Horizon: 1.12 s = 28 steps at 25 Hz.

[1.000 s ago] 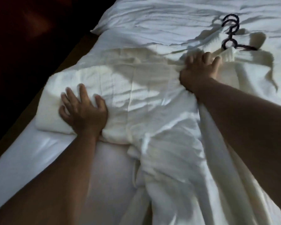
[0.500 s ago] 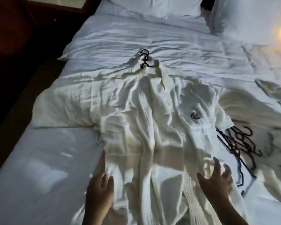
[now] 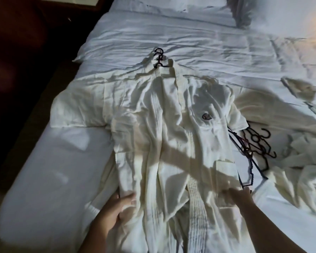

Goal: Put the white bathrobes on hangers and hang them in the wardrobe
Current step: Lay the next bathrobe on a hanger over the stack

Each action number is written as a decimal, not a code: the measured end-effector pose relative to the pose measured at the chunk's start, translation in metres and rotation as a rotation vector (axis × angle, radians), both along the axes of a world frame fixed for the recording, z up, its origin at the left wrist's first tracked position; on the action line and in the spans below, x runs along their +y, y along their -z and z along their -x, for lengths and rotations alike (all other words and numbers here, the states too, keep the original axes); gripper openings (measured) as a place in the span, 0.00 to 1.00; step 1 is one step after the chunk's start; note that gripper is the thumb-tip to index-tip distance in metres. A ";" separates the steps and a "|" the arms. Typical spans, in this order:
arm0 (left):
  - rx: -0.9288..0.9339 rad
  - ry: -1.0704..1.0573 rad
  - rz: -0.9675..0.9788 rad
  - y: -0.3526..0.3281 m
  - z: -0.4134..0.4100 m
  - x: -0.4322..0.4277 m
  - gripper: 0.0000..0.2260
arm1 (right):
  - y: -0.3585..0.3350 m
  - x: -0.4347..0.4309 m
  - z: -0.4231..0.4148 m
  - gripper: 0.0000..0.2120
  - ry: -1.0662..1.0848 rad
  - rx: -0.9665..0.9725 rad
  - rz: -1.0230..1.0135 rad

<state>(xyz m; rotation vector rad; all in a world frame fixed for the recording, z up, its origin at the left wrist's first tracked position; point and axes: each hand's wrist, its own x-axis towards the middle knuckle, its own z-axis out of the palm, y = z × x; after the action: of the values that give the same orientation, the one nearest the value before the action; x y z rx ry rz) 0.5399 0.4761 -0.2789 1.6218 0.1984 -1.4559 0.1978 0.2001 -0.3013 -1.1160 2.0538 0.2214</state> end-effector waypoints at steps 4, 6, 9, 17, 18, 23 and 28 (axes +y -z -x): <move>0.029 -0.008 0.140 -0.010 0.001 0.020 0.37 | -0.035 0.014 0.011 0.21 -0.343 0.081 0.257; 0.073 -0.056 0.195 -0.014 0.003 0.023 0.37 | -0.050 0.026 0.020 0.15 -0.316 -0.024 0.372; 0.190 -0.151 0.165 -0.021 0.019 0.020 0.31 | -0.055 0.041 0.035 0.15 0.081 -0.446 0.240; 0.085 0.102 -0.091 -0.046 0.049 0.018 0.26 | -0.074 0.063 0.061 0.36 -0.032 -0.778 -0.476; 0.085 0.059 -0.070 -0.052 0.047 0.020 0.19 | -0.075 0.060 0.063 0.34 0.009 -0.885 -0.430; 0.348 -0.076 -0.003 -0.067 0.049 0.031 0.16 | -0.105 0.057 0.053 0.24 0.307 -1.443 -0.496; 0.347 -0.139 0.101 -0.097 0.063 0.036 0.09 | -0.105 0.067 0.051 0.34 0.294 -1.178 -0.310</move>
<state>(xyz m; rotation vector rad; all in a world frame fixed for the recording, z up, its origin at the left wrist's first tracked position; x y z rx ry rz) 0.4767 0.5122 -0.1816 1.2415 0.4196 -1.6035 0.1472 0.2671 -0.1968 -0.5005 1.0346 -0.2272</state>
